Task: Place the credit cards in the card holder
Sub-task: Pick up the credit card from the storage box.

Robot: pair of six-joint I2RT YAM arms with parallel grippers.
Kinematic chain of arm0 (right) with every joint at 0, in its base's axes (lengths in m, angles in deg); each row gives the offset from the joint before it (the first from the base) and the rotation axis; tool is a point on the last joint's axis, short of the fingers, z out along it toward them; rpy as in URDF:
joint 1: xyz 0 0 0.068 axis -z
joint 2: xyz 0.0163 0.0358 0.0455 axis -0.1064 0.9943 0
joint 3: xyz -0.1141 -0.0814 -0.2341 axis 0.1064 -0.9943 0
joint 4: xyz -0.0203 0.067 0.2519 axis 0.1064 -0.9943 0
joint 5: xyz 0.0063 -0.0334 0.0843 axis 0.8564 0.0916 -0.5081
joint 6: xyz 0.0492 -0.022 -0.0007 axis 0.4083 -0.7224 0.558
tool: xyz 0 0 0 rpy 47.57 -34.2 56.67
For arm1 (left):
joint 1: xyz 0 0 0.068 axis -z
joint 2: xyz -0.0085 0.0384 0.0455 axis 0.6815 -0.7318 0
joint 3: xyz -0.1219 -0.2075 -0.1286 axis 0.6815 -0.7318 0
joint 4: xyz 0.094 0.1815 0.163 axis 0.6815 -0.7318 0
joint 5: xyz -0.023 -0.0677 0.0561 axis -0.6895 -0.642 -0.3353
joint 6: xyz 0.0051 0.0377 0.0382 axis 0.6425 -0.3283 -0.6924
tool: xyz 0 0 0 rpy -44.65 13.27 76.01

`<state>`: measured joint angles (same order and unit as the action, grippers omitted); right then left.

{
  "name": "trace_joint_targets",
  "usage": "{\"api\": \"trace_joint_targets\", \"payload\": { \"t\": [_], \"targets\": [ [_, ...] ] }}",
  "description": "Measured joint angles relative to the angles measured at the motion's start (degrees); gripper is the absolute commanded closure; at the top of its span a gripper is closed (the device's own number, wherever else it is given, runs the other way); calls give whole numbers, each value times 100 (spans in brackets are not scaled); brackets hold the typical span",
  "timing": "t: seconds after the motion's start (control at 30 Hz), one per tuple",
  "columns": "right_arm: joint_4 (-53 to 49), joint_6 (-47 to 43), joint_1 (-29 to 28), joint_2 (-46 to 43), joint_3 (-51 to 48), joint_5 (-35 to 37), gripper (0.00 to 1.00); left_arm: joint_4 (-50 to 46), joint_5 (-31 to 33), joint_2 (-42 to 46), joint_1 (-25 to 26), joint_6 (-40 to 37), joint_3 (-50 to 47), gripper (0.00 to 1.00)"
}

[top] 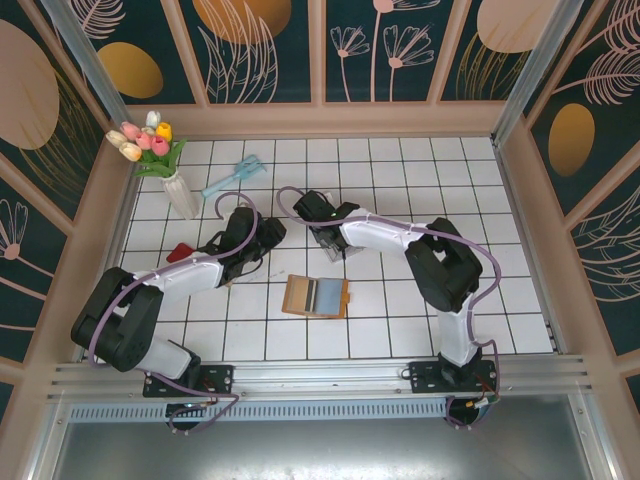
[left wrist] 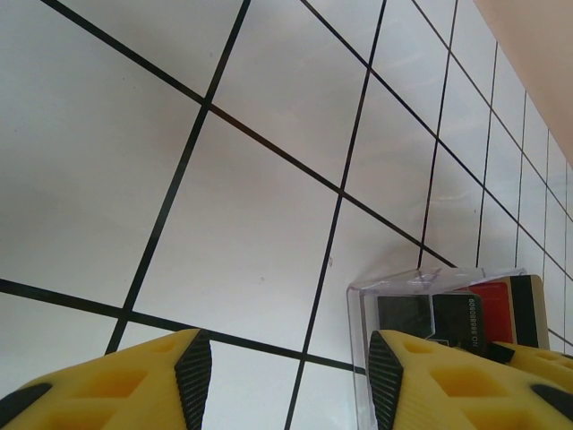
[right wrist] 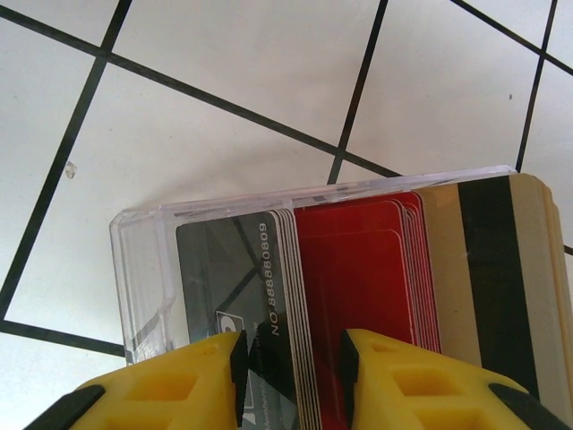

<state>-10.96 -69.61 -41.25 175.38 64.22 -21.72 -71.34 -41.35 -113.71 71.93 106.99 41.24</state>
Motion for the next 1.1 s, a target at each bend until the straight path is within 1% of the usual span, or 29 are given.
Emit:
{"api": "trace_joint_targets", "payload": {
  "t": [0.03,0.1,0.13,0.27,0.33,0.5,0.77,0.8,0.83,0.87,1.03,1.1],
  "targets": [
    [-2,0,0,-17,0,17,66,0,-20,0,0,0,0,47],
    [-2,-22,0,-39,0,35,73,2,-50,0,0,9,-2,47],
    [0,-35,-2,-48,0,37,74,4,-68,0,0,17,-4,47],
    [-4,-26,0,-79,0,37,75,4,-87,-9,0,35,-4,47],
    [-4,-26,0,-81,0,35,78,4,-92,-22,0,39,-4,47],
    [-7,-20,0,-90,0,35,78,4,-129,-63,0,39,-4,47],
    [-70,-20,0,-254,-2,59,80,9,-155,-68,0,39,-4,47],
    [-72,-20,0,-278,-2,59,81,9,-160,-68,0,39,-4,47],
    [-79,-24,0,-297,-2,59,86,11,-175,-68,0,39,-4,47],
    [-83,-17,0,-313,-2,55,88,11,-192,-68,0,39,-4,47],
    [-103,52,0,-422,0,-76,89,35,-240,-68,0,39,-4,47],
    [-153,116,0,-535,-2,-170,91,50,-258,-68,0,39,-4,47]
  ]
}}
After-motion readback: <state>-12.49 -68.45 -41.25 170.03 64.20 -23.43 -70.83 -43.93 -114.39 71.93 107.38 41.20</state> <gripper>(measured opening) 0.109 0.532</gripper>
